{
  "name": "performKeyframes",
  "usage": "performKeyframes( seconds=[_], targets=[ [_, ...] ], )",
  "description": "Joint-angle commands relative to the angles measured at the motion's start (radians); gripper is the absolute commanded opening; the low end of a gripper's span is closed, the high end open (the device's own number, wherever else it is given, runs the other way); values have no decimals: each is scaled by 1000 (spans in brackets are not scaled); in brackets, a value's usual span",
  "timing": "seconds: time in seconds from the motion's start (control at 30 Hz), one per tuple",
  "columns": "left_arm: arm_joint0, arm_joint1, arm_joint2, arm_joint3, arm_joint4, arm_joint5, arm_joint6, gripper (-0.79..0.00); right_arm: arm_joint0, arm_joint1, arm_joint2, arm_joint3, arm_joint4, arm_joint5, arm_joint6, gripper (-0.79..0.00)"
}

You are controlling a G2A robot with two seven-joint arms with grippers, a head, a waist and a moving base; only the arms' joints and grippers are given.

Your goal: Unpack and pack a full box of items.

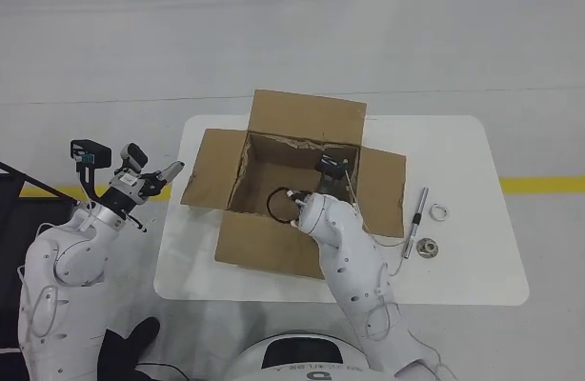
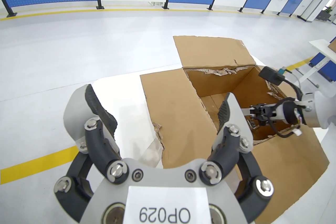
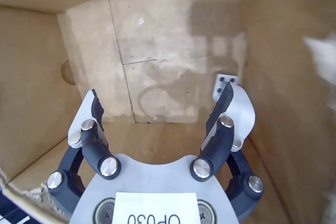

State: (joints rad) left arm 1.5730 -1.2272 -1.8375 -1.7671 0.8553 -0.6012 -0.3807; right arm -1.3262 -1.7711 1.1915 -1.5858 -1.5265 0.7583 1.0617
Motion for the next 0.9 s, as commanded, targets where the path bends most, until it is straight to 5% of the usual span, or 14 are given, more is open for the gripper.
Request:
performKeyframes(
  seconds=[0.0,0.2,0.53,0.77,0.87],
  targets=[
    [0,0,0,0,0,0,0,0,-23,8,15,-38,-19,-7,8,0],
    [0,0,0,0,0,0,0,0,-31,12,23,-8,-77,-29,30,0],
    [0,0,0,0,0,0,0,0,112,-49,54,241,-167,-95,96,0],
    [0,0,0,0,0,0,0,0,155,-66,58,271,-144,-109,110,0],
    [0,0,0,0,0,0,0,0,135,-59,37,197,-87,-138,138,-92]
  ],
)
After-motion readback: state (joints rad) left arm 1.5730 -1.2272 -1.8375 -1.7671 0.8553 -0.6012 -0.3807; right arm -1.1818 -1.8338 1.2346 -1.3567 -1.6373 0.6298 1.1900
